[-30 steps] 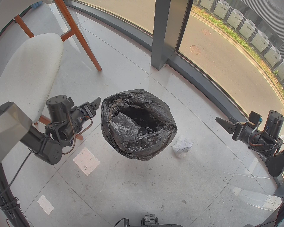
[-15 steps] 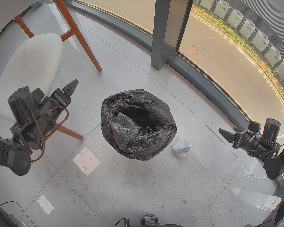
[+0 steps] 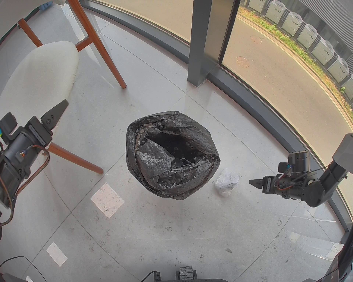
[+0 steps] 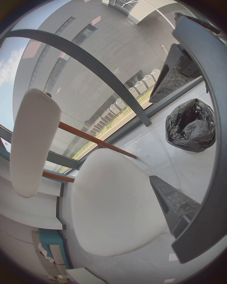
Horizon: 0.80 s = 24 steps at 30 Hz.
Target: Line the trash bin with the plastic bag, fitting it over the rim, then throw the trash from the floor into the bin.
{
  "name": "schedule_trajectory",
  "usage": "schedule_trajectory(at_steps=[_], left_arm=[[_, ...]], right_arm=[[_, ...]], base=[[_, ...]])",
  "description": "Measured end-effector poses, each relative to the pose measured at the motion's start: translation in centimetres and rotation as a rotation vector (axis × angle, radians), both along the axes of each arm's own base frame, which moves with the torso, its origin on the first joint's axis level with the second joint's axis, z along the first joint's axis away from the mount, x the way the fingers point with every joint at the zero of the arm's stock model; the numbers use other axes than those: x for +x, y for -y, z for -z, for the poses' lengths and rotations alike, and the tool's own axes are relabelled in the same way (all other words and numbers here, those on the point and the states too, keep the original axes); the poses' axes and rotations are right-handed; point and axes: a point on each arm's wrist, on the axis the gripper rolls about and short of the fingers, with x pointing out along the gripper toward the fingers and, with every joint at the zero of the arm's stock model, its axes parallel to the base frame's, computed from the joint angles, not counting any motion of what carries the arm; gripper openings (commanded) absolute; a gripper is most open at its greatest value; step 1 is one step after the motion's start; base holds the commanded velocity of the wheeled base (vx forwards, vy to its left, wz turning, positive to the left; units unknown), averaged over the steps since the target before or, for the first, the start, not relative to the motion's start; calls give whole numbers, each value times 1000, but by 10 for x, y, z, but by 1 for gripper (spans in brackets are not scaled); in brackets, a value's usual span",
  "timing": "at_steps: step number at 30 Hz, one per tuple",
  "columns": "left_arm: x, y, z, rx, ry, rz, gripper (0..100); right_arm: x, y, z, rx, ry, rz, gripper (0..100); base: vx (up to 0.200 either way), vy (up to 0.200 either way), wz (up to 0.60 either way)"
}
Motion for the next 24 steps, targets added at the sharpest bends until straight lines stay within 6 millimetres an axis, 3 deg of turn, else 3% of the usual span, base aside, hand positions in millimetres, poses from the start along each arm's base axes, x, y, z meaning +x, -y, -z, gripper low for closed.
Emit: schedule_trajectory(at_steps=[8,23,24], left_arm=[[-28,-9,6,28,13,-12,100],[-42,-16,11,32,22,-40,100],[-42,-17,11,33,21,-44,100]], right_arm=[[39,-41,30,-2,-60,-25,100],[97,-68,71,-1,-31,-26,100],[100,-69,73,-2,-25,-24,0]], base=[[0,0,0],[0,0,0],[0,0,0]])
